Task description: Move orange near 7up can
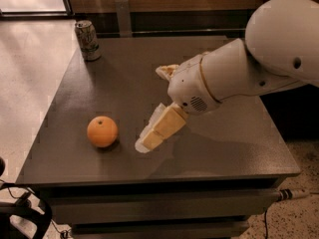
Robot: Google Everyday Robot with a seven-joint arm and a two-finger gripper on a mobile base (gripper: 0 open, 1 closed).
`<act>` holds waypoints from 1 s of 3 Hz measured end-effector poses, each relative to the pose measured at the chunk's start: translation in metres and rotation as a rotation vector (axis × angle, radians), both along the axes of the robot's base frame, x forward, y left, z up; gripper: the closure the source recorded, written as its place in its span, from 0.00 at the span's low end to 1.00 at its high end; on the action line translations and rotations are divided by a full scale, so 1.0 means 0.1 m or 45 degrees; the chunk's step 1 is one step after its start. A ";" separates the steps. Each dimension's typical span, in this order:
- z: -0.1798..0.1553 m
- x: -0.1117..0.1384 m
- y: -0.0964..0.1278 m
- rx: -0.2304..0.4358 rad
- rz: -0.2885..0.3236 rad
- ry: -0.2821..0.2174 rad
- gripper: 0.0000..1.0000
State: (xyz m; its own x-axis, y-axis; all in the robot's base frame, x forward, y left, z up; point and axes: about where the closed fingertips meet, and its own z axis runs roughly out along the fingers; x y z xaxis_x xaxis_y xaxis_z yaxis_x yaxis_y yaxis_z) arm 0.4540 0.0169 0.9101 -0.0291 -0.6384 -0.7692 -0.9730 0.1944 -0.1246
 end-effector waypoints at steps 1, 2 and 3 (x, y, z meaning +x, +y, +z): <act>-0.22 0.02 0.20 0.067 0.021 0.007 0.00; -0.45 0.05 0.47 0.184 0.057 0.007 0.00; -0.51 0.02 0.77 0.294 0.129 -0.006 0.00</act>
Offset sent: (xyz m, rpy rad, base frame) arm 0.0102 0.0776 -0.0734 0.2731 0.0046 0.0795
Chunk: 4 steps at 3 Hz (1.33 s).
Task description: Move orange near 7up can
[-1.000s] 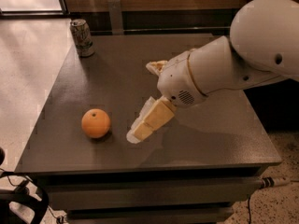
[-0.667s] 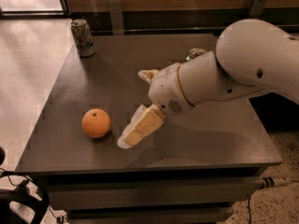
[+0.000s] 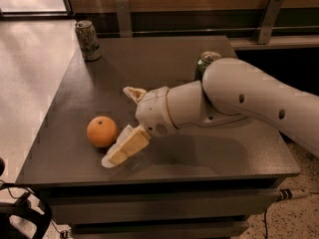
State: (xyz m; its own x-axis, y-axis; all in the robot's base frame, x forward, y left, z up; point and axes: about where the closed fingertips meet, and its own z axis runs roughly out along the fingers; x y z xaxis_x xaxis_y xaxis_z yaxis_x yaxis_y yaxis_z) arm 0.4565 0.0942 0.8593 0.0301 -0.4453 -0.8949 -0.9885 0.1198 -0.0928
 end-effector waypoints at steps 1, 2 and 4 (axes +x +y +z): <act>0.04 -0.04 0.26 0.072 0.073 -0.019 0.00; -0.03 -0.06 0.46 0.111 0.115 -0.007 0.00; -0.38 -0.02 0.47 0.140 0.090 0.053 0.16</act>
Offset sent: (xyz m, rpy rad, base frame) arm -0.0057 0.0660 -0.0133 0.1256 0.0105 0.1203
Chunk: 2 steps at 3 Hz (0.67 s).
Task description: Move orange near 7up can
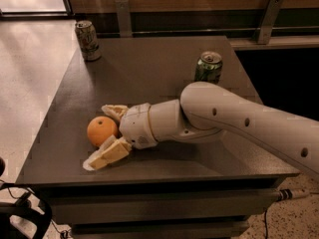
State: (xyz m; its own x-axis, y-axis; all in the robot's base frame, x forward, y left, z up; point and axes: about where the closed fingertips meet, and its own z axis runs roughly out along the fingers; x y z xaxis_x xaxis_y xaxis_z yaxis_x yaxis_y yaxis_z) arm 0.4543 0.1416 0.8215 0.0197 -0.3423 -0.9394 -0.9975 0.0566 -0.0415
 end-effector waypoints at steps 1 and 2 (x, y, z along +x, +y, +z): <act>0.02 -0.01 0.02 -0.001 0.006 -0.003 0.41; 0.02 -0.02 0.04 -0.002 0.011 -0.005 0.64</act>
Offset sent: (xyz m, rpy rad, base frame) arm -0.0011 0.0018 0.0013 -0.0006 -0.0020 0.0043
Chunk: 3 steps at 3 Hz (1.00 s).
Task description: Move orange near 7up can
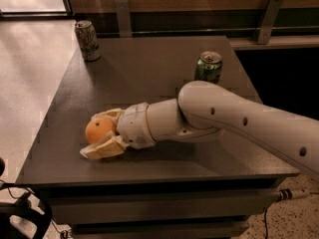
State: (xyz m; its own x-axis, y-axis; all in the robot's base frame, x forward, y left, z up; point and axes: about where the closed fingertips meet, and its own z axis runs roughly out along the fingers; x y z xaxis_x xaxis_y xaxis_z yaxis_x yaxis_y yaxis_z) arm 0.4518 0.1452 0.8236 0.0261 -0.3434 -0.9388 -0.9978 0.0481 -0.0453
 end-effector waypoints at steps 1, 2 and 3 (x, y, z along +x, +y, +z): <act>0.01 -0.01 0.02 -0.001 0.004 -0.002 0.87; 0.01 -0.02 0.03 -0.002 0.009 -0.004 1.00; 0.12 0.04 0.03 -0.010 0.010 -0.007 1.00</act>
Offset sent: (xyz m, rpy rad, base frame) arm -0.0011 0.0014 0.0006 -0.0006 -0.0013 0.0032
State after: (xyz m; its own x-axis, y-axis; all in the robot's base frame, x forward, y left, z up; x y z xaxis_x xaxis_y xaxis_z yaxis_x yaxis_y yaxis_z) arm 0.4561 0.1479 0.8352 0.0342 -0.3504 -0.9360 -0.9979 0.0397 -0.0514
